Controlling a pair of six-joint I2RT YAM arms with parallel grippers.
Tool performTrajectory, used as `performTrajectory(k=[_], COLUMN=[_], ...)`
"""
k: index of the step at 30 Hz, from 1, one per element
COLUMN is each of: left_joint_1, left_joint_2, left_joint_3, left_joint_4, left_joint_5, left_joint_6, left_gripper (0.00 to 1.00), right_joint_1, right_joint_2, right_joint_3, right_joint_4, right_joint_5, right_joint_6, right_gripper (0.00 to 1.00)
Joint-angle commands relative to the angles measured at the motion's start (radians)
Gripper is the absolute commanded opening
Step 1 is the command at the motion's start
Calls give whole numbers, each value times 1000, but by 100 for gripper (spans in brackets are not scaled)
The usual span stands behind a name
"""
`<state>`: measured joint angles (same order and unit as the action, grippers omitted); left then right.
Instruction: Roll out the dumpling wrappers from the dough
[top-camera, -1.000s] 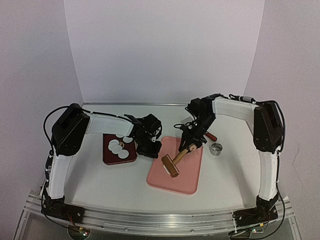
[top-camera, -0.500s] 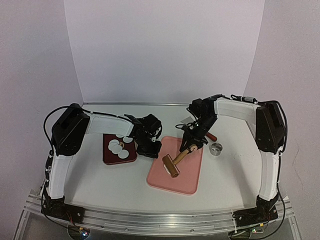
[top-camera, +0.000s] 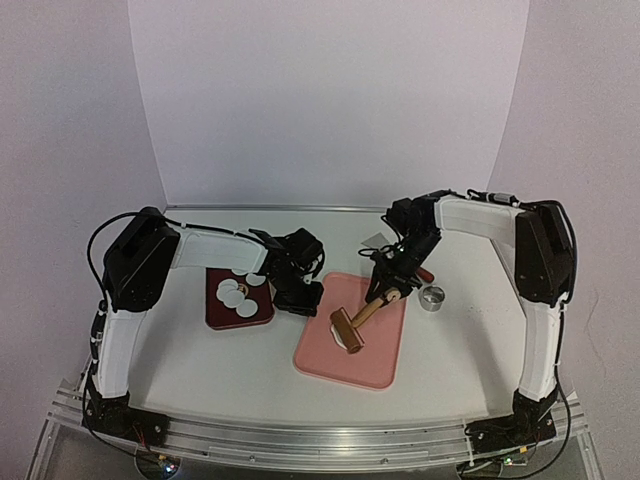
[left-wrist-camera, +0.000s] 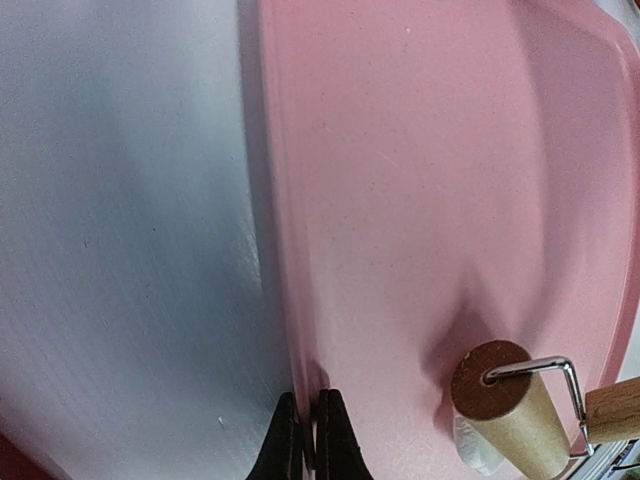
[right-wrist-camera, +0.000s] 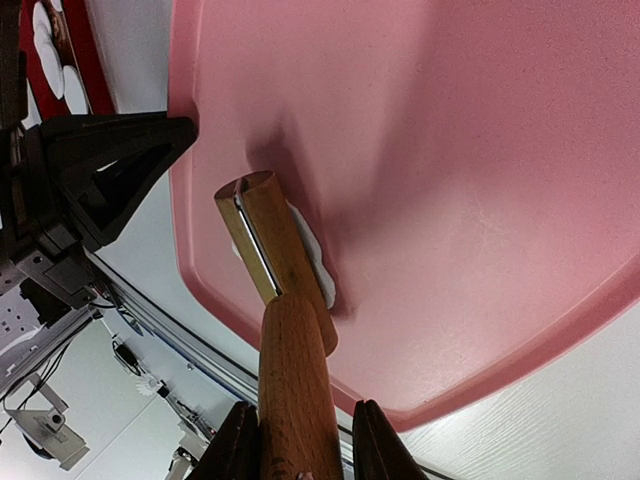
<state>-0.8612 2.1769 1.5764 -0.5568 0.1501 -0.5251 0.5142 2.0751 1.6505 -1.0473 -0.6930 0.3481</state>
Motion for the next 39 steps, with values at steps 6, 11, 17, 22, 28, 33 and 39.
performTrajectory(k=[6,11,17,22,28,33,39], left_joint_1=[-1,-2,-1,-2,-1,-1,-1], left_joint_2=[-5,5,8,9,0,2,8], left_joint_3=[5,15,18,11,2,3,13], left_joint_4=[7,6,8,12,14,17,14], left_joint_5=[-20,-9,-2,2,-10,-7,-6], left_joint_6=[-6,-5,-11,-17,-21,-19,-16], left_gripper=[0,0,0,0,0,0,0], right_joint_1=[-19,34,98,95,7,-31,16], right_joint_2=[89,130,190,175,105,92,131], right_joint_3=[-63,-61,-68,-64,-86,-101,-84], right_joint_4=[-96,-89,-83,-94,-111,-115,-109], right_joint_5=[392,382,395,441,477,477,453], right_joint_6=[-33,-28,-20,-1,4,-31,-34], right_gripper=[0,0,0,0,0,0,0])
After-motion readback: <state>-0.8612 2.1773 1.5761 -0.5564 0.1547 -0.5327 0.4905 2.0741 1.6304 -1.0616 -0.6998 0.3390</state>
